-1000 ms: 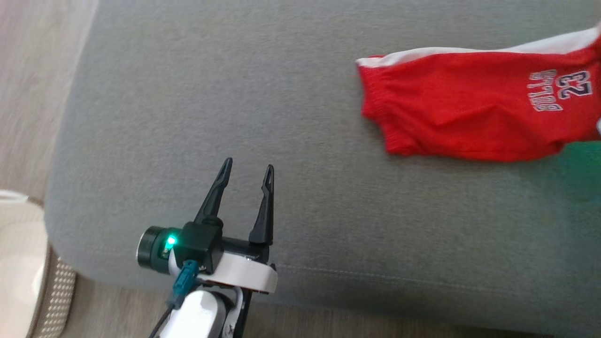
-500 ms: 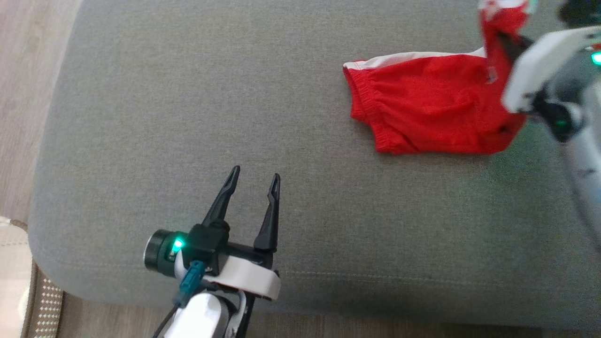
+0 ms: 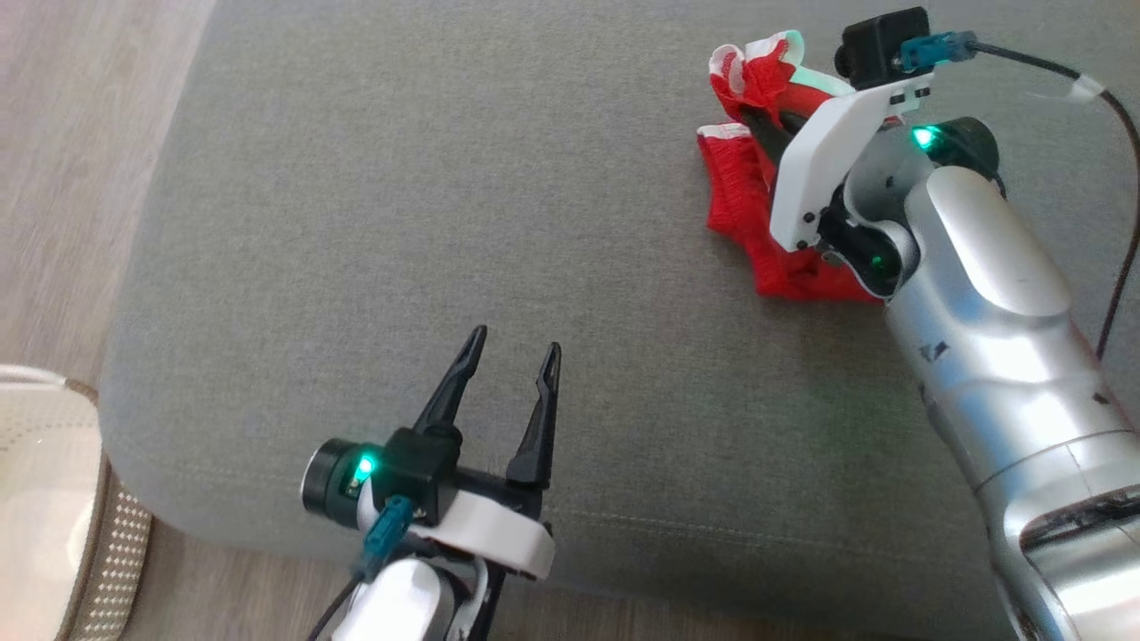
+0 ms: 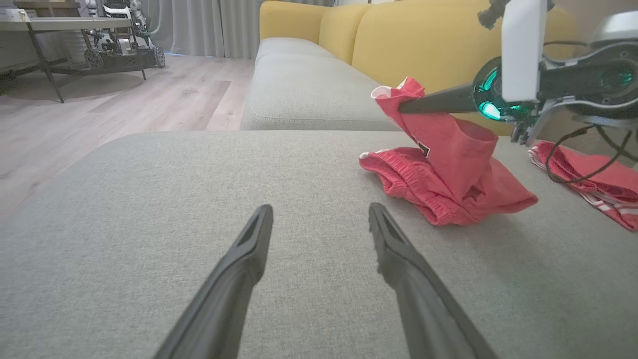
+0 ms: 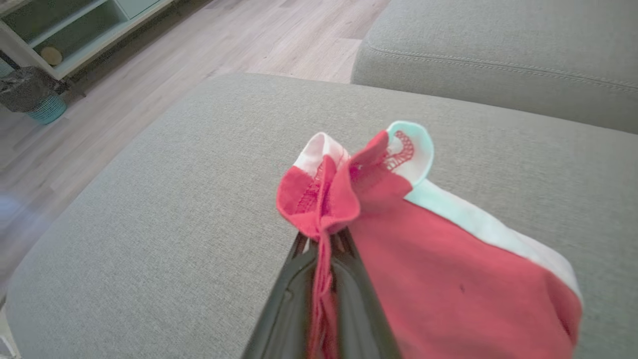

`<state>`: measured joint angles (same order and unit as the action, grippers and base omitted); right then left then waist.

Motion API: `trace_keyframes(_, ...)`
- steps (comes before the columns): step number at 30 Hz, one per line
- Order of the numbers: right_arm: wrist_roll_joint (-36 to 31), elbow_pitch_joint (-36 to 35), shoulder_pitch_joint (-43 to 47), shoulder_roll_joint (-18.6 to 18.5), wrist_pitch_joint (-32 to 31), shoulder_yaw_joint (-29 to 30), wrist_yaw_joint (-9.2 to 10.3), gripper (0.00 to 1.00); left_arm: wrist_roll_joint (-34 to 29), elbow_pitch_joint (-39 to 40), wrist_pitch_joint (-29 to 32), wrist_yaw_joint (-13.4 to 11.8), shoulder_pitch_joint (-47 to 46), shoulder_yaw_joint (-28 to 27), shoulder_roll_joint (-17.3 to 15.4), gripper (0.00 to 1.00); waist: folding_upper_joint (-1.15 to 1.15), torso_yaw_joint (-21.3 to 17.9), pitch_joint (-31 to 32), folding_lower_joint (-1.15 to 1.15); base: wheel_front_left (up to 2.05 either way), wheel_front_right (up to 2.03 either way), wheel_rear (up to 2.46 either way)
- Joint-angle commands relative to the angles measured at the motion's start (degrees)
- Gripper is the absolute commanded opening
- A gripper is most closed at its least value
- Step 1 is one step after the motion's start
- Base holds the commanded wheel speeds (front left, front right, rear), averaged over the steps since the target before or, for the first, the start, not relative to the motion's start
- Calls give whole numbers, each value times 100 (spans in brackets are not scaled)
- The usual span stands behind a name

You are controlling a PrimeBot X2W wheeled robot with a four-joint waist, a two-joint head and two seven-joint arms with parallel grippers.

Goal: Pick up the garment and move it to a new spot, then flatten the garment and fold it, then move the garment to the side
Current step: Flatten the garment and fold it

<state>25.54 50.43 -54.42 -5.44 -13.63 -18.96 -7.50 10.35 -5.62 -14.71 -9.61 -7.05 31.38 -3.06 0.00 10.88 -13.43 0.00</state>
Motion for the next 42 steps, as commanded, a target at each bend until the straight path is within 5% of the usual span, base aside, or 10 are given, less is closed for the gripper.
trace_keyframes(1, -56, -196, 5, 158, 32, 65, 1, 100, 61, 151, -29, -55, -227, -115, 17, 100, 0, 52, -27, 0, 0, 0, 0)
trace_keyframes(9, -67, -847, 271, -22, 345, 504, 1, 100, 57, 90, -29, -112, -193, -131, 18, 100, 0, -29, 73, 0, 0, 0, 0)
trace_keyframes(21, -309, -2966, 1946, -1472, 698, 1125, 1, 100, -40, 184, -29, -88, -65, -210, 18, 100, 0, -350, 262, 0, 0, 0, 0)
trace_keyframes(23, -276, -3130, 2194, -1542, 872, 1066, 1, 0, -52, 205, -29, -77, -49, -207, 18, 100, 0, -355, 271, 0, 0, 0, 0)
trace_keyframes(31, -450, -2893, 2177, -1377, 1341, 359, 1, 0, -77, 236, -29, -60, -33, -155, 18, 100, 0, -97, 253, 0, 0, 0, 0)
trace_keyframes(42, -1324, -362, 962, -1083, 1810, -587, 1, 0, 75, 216, -29, -139, -100, 56, 18, 100, 0, 501, 188, 0, 0, 0, 0)
